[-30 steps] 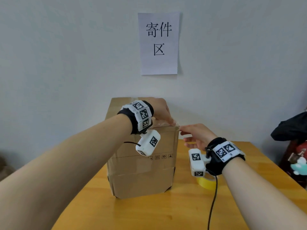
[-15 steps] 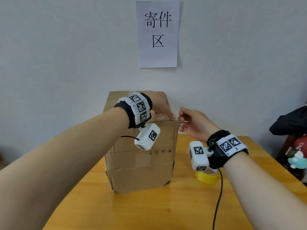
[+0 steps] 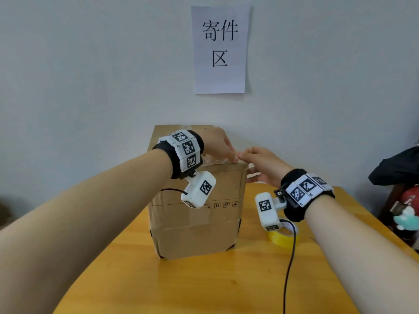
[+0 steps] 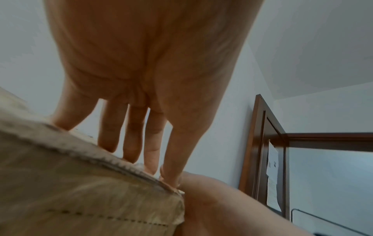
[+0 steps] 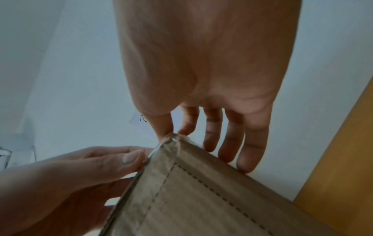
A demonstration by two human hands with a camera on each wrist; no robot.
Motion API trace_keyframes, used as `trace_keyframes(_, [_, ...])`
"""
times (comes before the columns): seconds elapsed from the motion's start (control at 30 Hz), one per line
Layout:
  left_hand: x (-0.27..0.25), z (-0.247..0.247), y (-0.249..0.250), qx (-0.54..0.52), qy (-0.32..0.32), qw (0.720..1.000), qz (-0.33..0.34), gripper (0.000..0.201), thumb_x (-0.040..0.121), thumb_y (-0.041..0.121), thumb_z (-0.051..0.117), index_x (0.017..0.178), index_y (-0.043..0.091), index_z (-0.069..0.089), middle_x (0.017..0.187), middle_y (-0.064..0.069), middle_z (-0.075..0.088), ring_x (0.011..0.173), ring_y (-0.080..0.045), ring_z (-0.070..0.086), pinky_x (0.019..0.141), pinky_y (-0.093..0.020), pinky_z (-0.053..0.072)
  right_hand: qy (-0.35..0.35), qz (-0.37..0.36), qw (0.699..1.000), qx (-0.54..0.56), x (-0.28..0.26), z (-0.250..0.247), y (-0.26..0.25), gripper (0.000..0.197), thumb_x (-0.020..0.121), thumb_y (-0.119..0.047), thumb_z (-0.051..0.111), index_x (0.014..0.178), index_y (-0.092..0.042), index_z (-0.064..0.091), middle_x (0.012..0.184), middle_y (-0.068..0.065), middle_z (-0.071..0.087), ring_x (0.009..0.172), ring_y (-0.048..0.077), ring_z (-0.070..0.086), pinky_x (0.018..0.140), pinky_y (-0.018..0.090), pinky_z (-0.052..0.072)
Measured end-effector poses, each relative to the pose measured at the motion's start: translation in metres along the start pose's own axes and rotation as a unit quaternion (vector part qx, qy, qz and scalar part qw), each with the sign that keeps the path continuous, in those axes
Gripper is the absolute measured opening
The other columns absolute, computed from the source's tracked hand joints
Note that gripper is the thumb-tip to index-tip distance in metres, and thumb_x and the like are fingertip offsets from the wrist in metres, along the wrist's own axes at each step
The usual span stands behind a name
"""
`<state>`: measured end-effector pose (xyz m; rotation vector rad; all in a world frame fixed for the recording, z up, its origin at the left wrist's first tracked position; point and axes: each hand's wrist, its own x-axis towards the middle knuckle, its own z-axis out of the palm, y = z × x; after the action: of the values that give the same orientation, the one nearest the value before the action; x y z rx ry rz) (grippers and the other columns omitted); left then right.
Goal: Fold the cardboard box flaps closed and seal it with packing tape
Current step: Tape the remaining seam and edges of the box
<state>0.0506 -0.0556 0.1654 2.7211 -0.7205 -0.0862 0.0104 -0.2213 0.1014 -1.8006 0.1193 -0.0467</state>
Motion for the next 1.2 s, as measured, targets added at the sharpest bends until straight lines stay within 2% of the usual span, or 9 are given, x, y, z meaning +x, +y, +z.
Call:
trace_keyframes(0.1, [-0.013,-0.002,-0.006,-0.017,-0.002,1.000,0.002,0.022,0.084,0.048,0.071,0.101,0.034,0.076,0.105,0.009,0.070,0.103,-0.013,0.062,0.096,-0.033,0.050,0.003,0.010,1.000,0.021,-0.007,0.007,-0.001,0.012,0.099,-0.026,0.060,0.110,-0.024,0.058,0.107,0.005,0.062,0.089,0.026,0.063,0.079,0.046,0.059])
trace_keyframes(0.27, [-0.033,0.007,-0.016,-0.024,0.005,0.999,0.049,0.032,0.083,0.045,0.074,0.112,0.031,0.072,0.104,0.014,0.066,0.105,-0.009,0.061,0.101,-0.033,0.046,-0.028,-0.027,0.999,0.021,-0.013,0.021,-0.007,0.044,0.107,-0.015,0.038,0.143,-0.035,0.049,0.145,0.001,0.047,0.122,0.025,0.052,0.091,0.041,0.051])
trace_keyframes(0.4, [-0.053,0.009,-0.025,-0.026,0.038,0.994,0.096,0.029,0.084,0.032,0.076,0.112,0.023,0.071,0.111,0.008,0.066,0.107,-0.011,0.060,0.095,-0.027,0.045,-0.031,0.003,0.999,0.036,-0.031,0.026,-0.006,0.036,0.104,-0.020,0.042,0.126,-0.033,0.067,0.127,0.002,0.061,0.101,0.022,0.056,0.091,0.045,0.051])
trace_keyframes(0.53, [-0.076,-0.006,-0.035,0.070,0.020,0.990,0.117,0.027,0.083,0.029,0.077,0.108,0.034,0.068,0.116,0.020,0.062,0.111,-0.001,0.056,0.082,-0.017,0.038,-0.001,-0.012,0.999,-0.031,-0.051,0.026,-0.004,0.024,0.092,-0.030,0.060,0.107,-0.038,0.077,0.114,-0.002,0.068,0.099,0.022,0.068,0.097,0.050,0.049])
trace_keyframes(0.67, [-0.096,-0.031,-0.042,0.117,-0.052,0.988,0.081,0.026,0.079,0.020,0.080,0.093,0.036,0.065,0.119,0.020,0.065,0.119,-0.004,0.057,0.100,-0.036,0.042,-0.031,-0.053,0.994,-0.090,-0.065,0.043,-0.012,0.018,0.089,-0.035,0.066,0.102,-0.038,0.079,0.103,-0.006,0.074,0.092,0.017,0.074,0.094,0.045,0.053])
trace_keyframes(0.77, [-0.107,-0.042,-0.033,0.188,-0.090,0.978,0.027,0.031,0.084,0.015,0.068,0.110,0.032,0.064,0.125,0.012,0.061,0.117,-0.012,0.055,0.099,-0.037,0.042,-0.065,-0.077,0.988,-0.114,-0.071,0.062,-0.018,0.016,0.089,-0.034,0.068,0.099,-0.031,0.080,0.094,-0.006,0.077,0.088,0.015,0.075,0.092,0.044,0.051])
trace_keyframes(0.93, [-0.113,-0.041,-0.021,0.195,-0.093,0.976,-0.016,0.050,0.096,0.054,0.051,0.139,0.028,0.053,0.140,0.003,0.055,0.125,-0.018,0.051,0.102,-0.035,0.036,-0.129,-0.079,0.982,-0.109,-0.068,0.071,-0.025,0.018,0.093,-0.028,0.067,0.104,-0.018,0.076,0.096,0.005,0.077,0.096,0.028,0.074,0.090,0.048,0.055])
trace_keyframes(1.07, [-0.104,-0.025,-0.027,0.178,-0.100,0.975,-0.087,0.077,0.091,0.072,0.039,0.151,0.023,0.035,0.154,-0.007,0.040,0.139,-0.027,0.038,0.110,-0.044,0.029,-0.134,-0.085,0.978,-0.132,-0.050,0.065,-0.032,0.018,0.092,-0.024,0.066,0.108,-0.027,0.074,0.094,0.008,0.077,0.084,0.023,0.074,0.085,0.042,0.059])
trace_keyframes(1.2, [-0.092,-0.018,-0.036,0.150,-0.130,0.972,-0.127,0.088,0.087,0.074,0.047,0.157,0.031,0.016,0.156,-0.009,0.035,0.139,-0.031,0.038,0.096,-0.040,0.032,-0.086,-0.110,0.977,-0.161,-0.022,0.063,-0.038,0.012,0.091,-0.025,0.069,0.101,-0.027,0.076,0.094,0.001,0.075,0.081,0.017,0.070,0.081,0.042,0.062])
